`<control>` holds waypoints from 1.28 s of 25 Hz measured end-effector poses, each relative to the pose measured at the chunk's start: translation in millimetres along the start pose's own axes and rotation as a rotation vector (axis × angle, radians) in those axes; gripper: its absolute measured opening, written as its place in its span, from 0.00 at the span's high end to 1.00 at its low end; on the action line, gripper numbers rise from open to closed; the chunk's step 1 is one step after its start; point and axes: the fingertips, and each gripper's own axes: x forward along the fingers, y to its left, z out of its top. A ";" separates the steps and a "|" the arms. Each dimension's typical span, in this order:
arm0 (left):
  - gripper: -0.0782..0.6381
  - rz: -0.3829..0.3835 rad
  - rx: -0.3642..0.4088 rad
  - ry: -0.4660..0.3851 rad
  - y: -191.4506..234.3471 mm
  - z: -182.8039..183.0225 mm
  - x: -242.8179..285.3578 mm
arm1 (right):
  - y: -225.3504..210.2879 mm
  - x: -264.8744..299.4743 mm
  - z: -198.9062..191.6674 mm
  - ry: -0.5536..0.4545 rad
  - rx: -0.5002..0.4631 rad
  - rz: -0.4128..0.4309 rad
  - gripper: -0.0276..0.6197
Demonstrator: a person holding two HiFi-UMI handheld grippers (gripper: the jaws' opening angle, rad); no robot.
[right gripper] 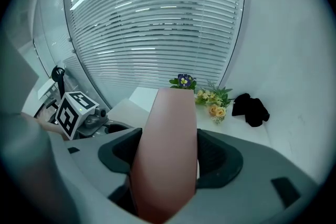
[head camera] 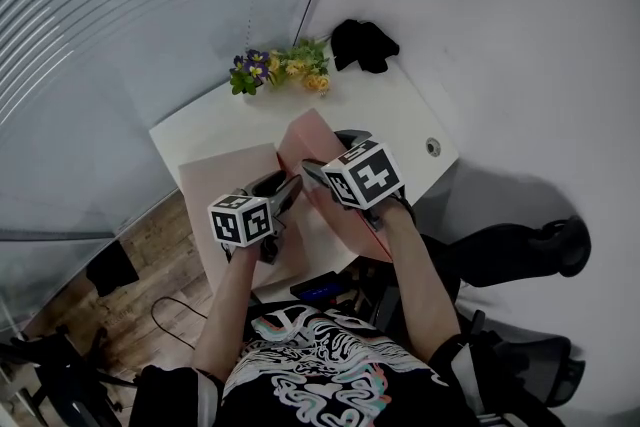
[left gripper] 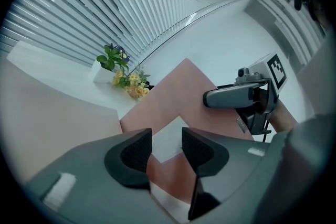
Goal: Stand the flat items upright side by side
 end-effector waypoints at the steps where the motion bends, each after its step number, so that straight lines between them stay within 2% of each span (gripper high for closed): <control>1: 0.64 -0.002 0.001 0.001 -1.0 -0.1 0.7 | -1.7 -1.2 -0.1 -0.005 0.008 -0.008 0.46; 10: 0.64 -0.001 0.008 0.012 -4.1 -2.4 6.5 | -23.8 -18.1 0.5 -0.069 0.070 -0.068 0.46; 22: 0.64 -0.003 0.027 0.013 -14.0 1.6 12.1 | -49.7 -47.5 18.8 -0.217 0.131 -0.147 0.47; 32: 0.64 -0.013 0.047 0.013 -27.3 4.5 15.3 | -58.8 -75.3 35.2 -0.382 0.149 -0.198 0.47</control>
